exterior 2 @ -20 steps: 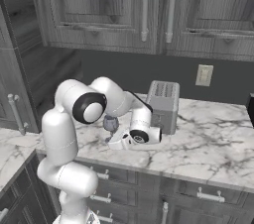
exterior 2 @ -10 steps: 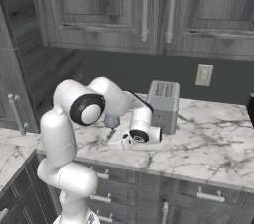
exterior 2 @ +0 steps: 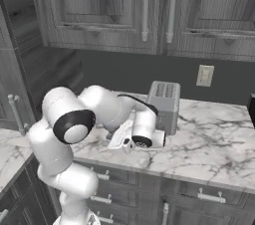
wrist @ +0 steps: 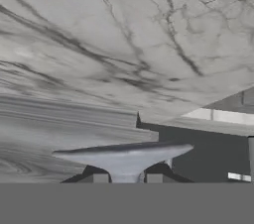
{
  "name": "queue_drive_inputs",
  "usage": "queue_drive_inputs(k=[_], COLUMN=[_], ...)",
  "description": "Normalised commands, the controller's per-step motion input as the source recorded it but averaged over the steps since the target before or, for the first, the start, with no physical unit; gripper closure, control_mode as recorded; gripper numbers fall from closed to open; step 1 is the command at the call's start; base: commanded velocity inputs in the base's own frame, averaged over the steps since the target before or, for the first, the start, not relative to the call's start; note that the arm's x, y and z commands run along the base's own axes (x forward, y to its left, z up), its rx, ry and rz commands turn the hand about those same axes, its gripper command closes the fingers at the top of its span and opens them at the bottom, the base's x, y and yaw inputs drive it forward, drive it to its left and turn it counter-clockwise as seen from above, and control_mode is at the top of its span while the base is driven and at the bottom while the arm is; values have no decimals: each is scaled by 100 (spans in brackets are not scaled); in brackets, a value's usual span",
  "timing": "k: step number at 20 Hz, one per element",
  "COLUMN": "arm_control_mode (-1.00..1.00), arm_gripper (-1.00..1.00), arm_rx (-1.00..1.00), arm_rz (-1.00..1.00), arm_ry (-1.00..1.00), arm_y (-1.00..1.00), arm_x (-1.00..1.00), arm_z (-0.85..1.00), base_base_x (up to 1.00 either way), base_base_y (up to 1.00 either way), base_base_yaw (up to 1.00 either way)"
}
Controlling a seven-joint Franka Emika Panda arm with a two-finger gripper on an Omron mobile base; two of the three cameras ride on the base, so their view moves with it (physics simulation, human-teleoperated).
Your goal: Retrieve the wine glasses from the counter and place one next to each plate.
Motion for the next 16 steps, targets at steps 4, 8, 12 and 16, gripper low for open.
queue_drive_inputs(k=[4, 8, 12, 16], arm_control_mode=[-100, -100, -100, -100], arm_gripper=[100, 100, 100, 100], arm_rx=[2, 7, 8, 0], arm_rz=[-2, -10, -14, -17], arm_ry=[-12, 0, 2, 0], arm_y=[0, 0, 0, 0], arm_x=[-65, -72, -78, -72], arm_z=[80, 86, 72, 49], base_base_x=[0, 0, 0, 0], base_base_y=[0, 0, 0, 0], base_base_yaw=[0, 0, 0, 0])
